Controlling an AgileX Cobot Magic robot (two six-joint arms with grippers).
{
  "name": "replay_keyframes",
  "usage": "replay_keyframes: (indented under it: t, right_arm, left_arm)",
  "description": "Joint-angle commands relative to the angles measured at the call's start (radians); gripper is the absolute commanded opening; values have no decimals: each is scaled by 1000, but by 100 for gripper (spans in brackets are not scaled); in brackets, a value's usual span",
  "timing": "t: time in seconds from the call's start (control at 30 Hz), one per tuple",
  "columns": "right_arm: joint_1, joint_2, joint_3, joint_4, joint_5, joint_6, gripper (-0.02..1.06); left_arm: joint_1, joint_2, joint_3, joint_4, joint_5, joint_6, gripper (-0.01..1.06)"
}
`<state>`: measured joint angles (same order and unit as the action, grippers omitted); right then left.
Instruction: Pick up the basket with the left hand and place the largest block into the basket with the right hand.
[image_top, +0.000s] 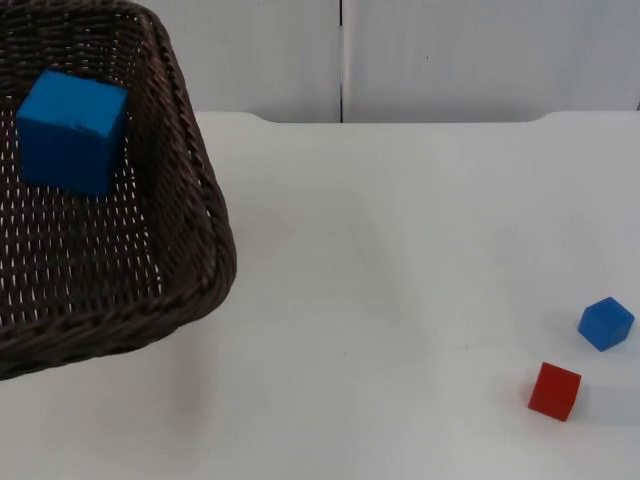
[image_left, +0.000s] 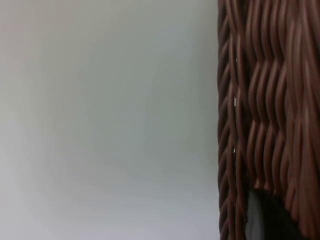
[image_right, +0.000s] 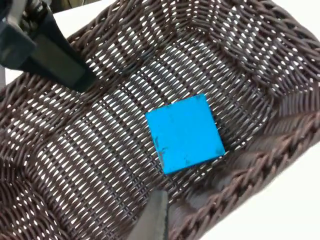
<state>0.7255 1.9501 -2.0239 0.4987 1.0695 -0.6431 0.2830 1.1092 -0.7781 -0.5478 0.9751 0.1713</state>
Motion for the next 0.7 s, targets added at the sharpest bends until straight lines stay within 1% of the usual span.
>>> replay_keyframes:
  t: [0.0,0.07,0.1,0.13,0.2,0.27,0.3,0.43,0.47,0.57,0.67]
  right_arm:
    - [-7,-32,-4,-16,9,20,82]
    - [-7,-48,-4,-74,7,42,82]
    - [-7,-48,-4,-74,7,42,82]
    - [-7,-60,-4,-98,7,54,82]
    - [-7,-82,-4,-119,7,61,82]
    - [-7,-101,-4,-136,7,72,82]
    - [-7,-101,-4,-136,7,72,82]
    - [-7,-140,-4,-142,7,79,82]
    - [-7,-140,-4,-142,7,79,82]
    - [-7,-163,-4,-170,9,109,82]
    - [-7,-179,-4,-198,24,134,82]
  left_arm:
    - [3,-10,1,-26,-20,11,0]
    - [3,-8,1,-34,-22,20,0]
    - [3,-8,1,-34,-22,20,0]
    - [3,-1,1,-42,-20,30,0]
    - [-1,23,1,-66,-20,46,0]
    - [-11,63,1,-107,-20,88,0]
    - [-11,63,1,-107,-20,88,0]
    - [-37,153,1,-205,-31,194,0]
    - [-37,153,1,-205,-31,194,0]
    - [-84,224,1,-245,-76,243,0]
    - [-155,299,1,-267,-165,251,0]
